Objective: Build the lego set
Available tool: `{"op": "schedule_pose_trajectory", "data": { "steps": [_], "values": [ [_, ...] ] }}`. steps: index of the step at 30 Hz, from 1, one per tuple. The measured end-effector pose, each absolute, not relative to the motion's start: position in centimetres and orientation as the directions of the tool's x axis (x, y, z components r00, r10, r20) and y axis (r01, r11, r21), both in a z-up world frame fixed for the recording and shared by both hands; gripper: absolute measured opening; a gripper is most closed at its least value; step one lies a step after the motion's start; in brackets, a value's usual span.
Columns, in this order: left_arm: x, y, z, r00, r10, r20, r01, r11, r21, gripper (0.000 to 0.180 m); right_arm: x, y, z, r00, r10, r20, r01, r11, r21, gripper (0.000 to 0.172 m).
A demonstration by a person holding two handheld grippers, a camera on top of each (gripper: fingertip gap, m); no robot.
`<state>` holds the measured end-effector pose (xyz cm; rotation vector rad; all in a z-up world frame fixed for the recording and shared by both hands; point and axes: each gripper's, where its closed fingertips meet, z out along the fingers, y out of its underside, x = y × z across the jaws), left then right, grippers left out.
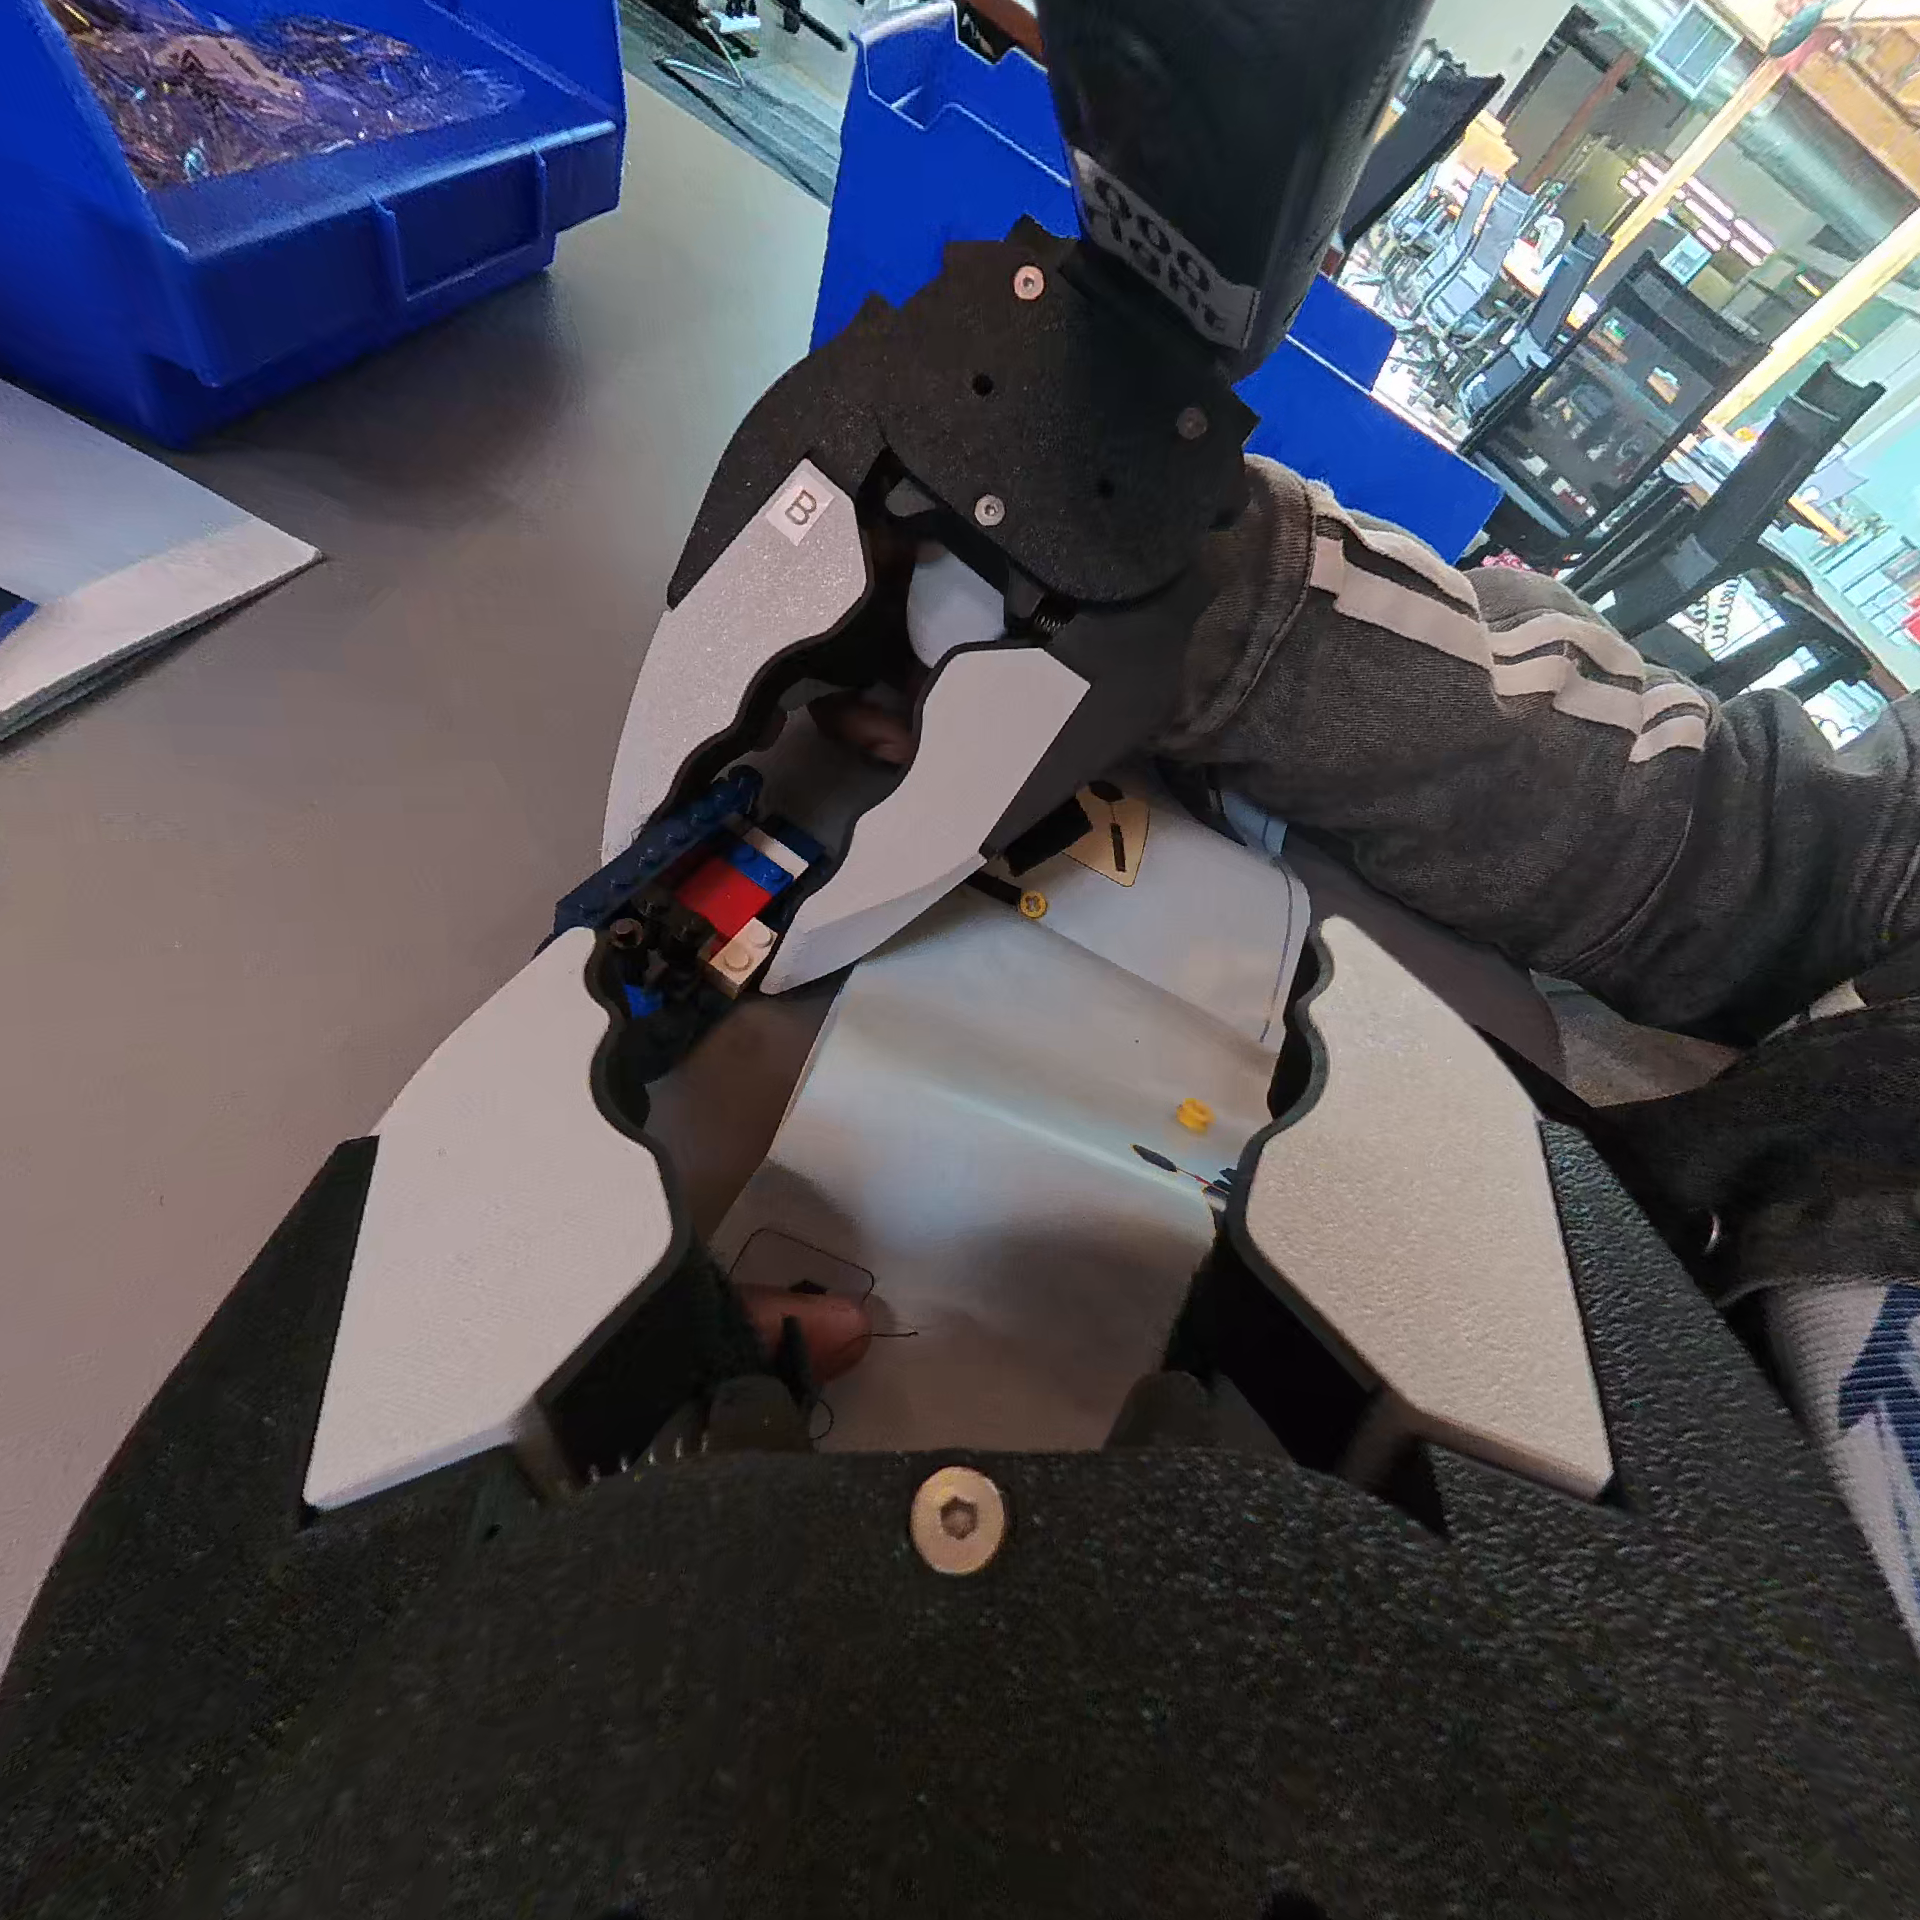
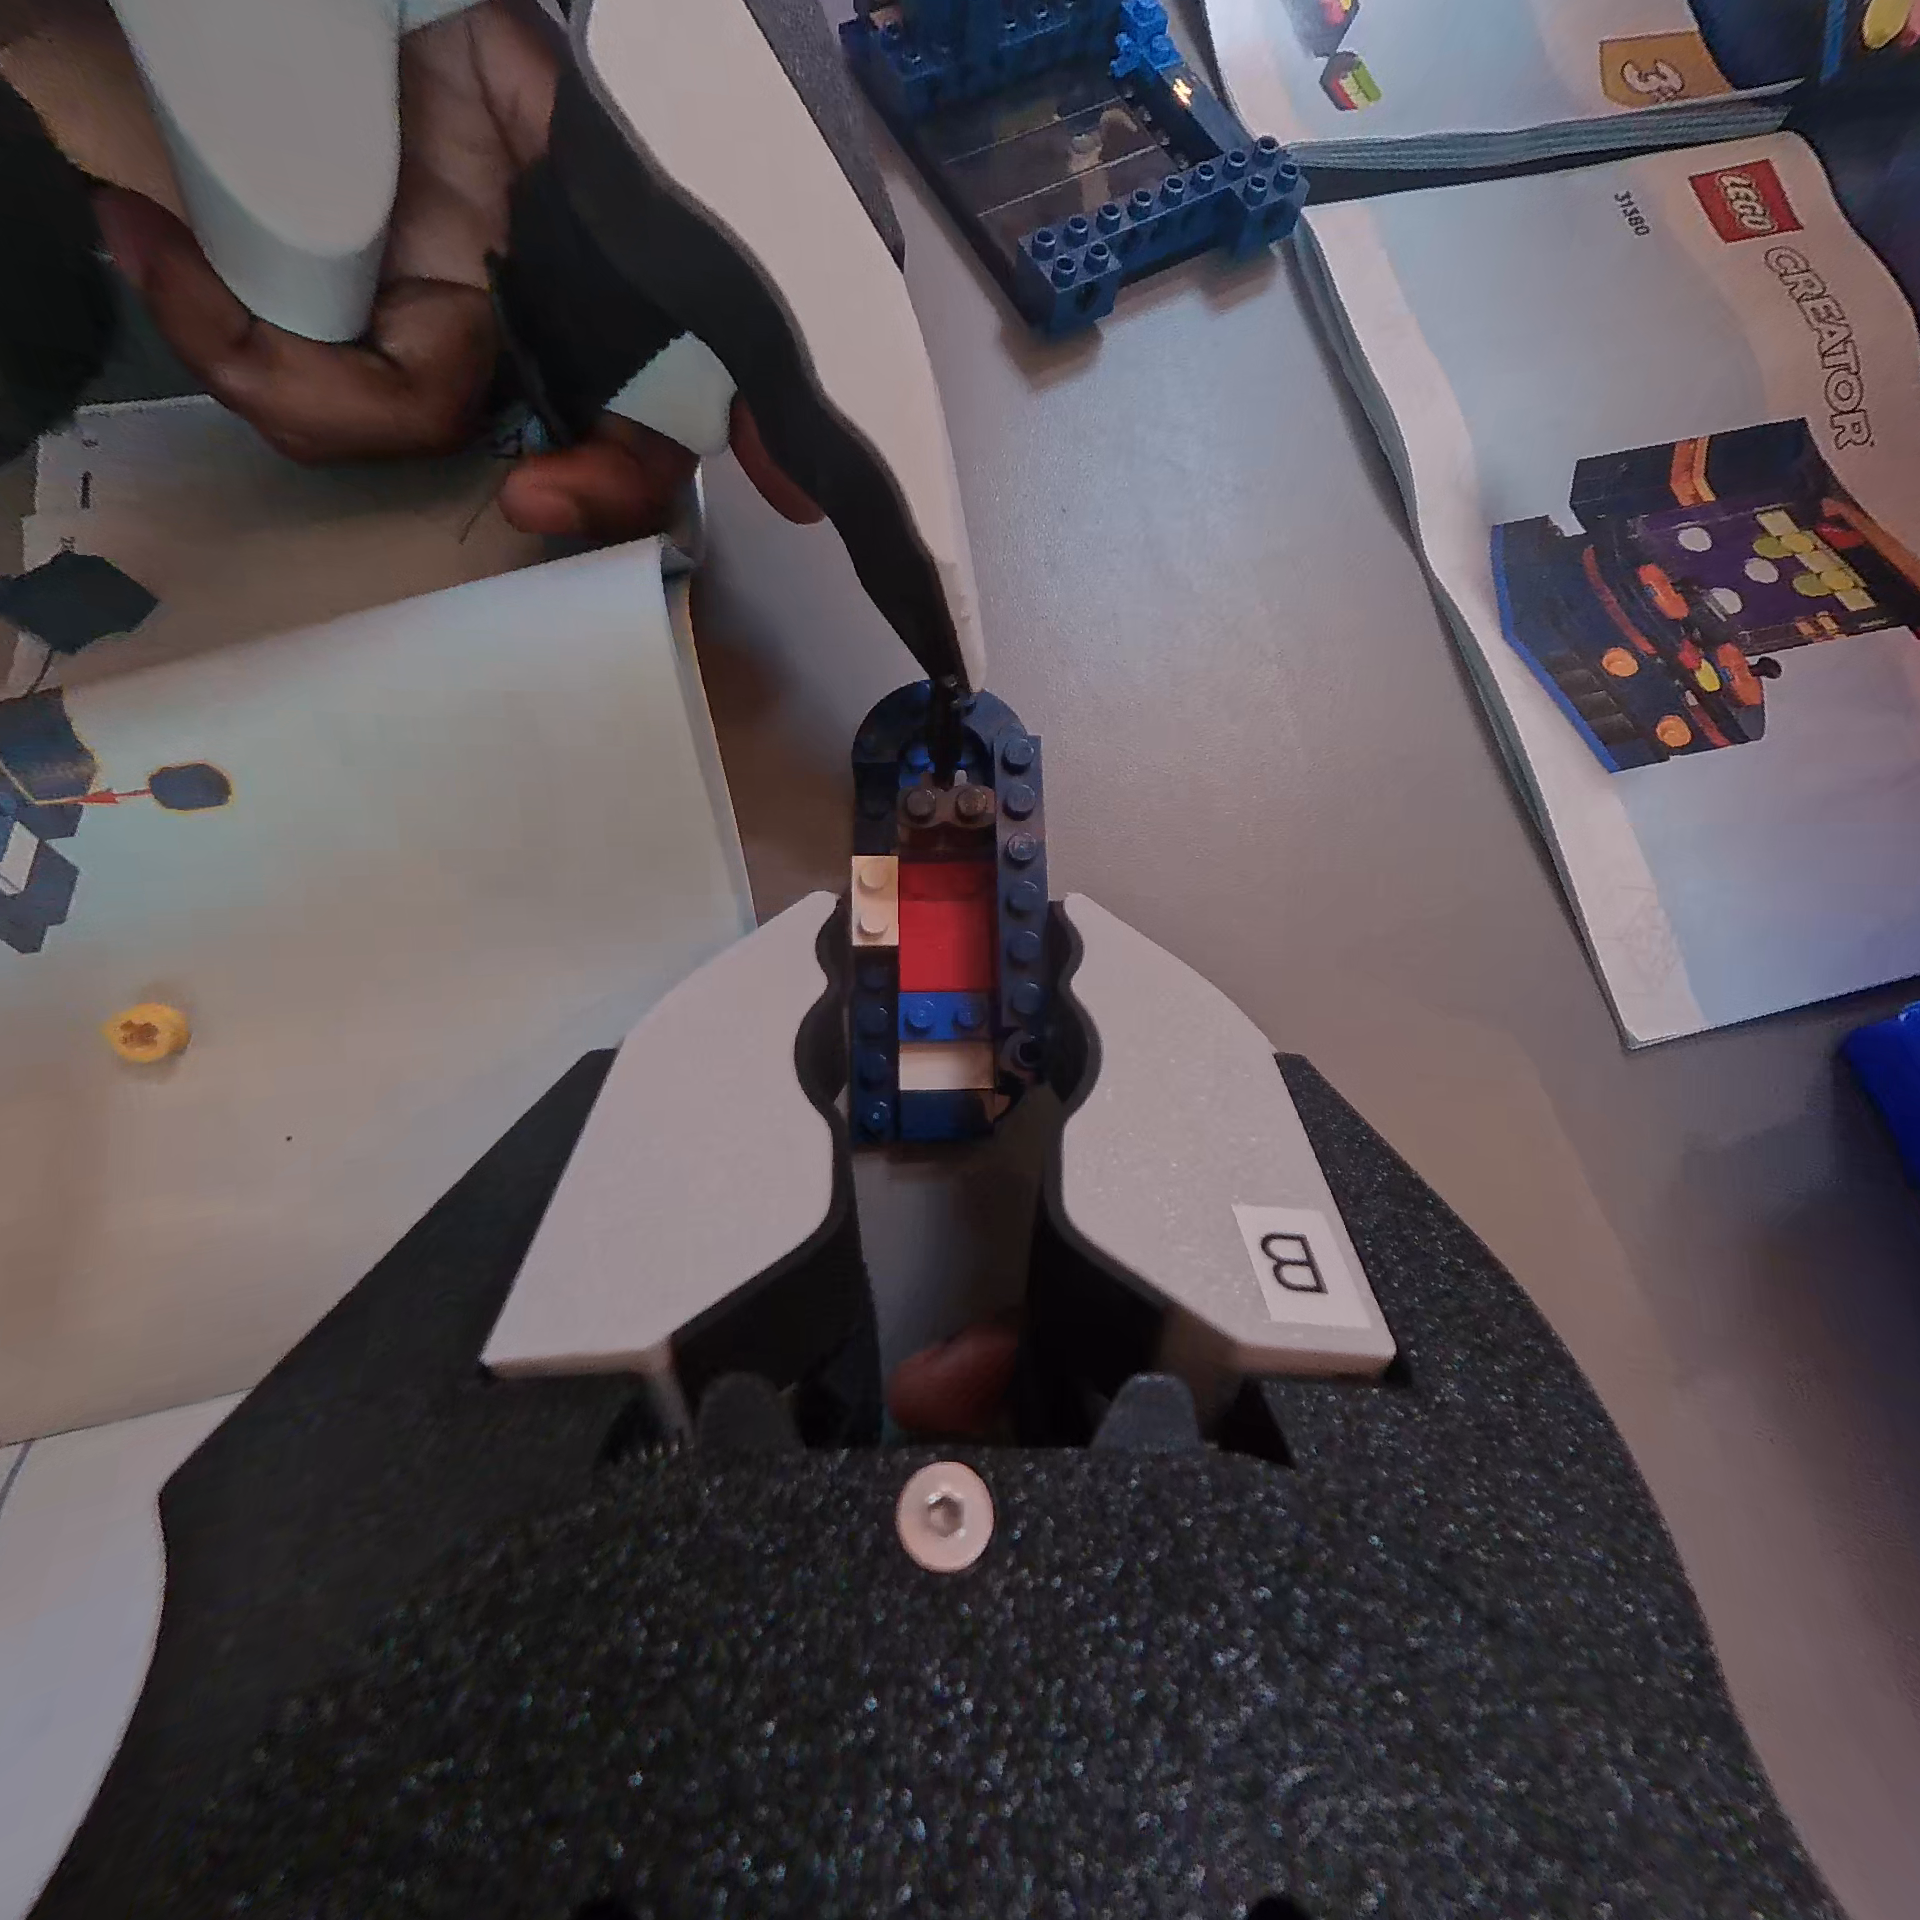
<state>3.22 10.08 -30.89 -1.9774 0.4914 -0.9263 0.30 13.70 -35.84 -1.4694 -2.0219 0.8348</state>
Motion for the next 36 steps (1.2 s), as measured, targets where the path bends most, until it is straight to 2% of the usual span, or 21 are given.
{"op": "schedule_pose_trajectory", "data": {
  "steps": [12,18,21,23,27,29,32,34,36],
  "values": [
    [3.0,10.0,-31.0,0.641,-0.649,0.409,-0.009,-0.54,-0.842,0.116,0.3,13.7,-35.8,-0.293,0.955,0.039,0.646,0.228,-0.729,0.036],
    [0.7,10.0,-30.9,0.697,-0.634,0.335,-0.059,-0.516,-0.854,0.102,0.4,13.6,-35.8,-0.303,0.952,0.04,0.655,0.238,-0.718,0.036],
    [-0.1,10.3,-30.7,0.742,-0.618,0.258,-0.092,-0.476,-0.875,0.093,0.6,14.0,-35.2,-0.283,0.957,0.057,0.645,0.234,-0.728,0.052],
    [-0.7,10.9,-30.4,0.782,-0.586,0.21,-0.09,-0.441,-0.893,0.085,0.8,14.1,-33.8,-0.272,0.961,0.055,0.611,0.217,-0.762,0.052],
    [-2.9,12.2,-28.1,0.864,-0.468,0.187,0.043,-0.301,-0.953,0.07,2.0,14.6,-30.3,-0.255,0.961,0.104,0.542,0.231,-0.808,0.05],
    [-3.8,12.3,-26.4,0.871,-0.445,0.208,0.124,-0.21,-0.97,0.063,3.3,14.1,-28.0,-0.28,0.952,0.125,0.504,0.256,-0.825,0.041],
    [-4.8,11.8,-23.2,0.852,-0.455,0.259,0.26,-0.062,-0.964,0.059,4.7,9.7,-24.8,-0.418,0.908,0.038,0.424,0.232,-0.876,0.021],
    [-5.8,11.6,-21.9,0.851,-0.442,0.283,0.32,0.008,-0.948,0.056,4.6,5.3,-25.7,-0.557,0.83,0.007,0.43,0.296,-0.853,0.017],
    [-6.3,11.5,-21.6,0.852,-0.429,0.299,0.344,0.03,-0.938,0.056,3.5,1.6,-28.5,-0.661,0.748,0.052,0.42,0.426,-0.801,0.017]
  ]
}}
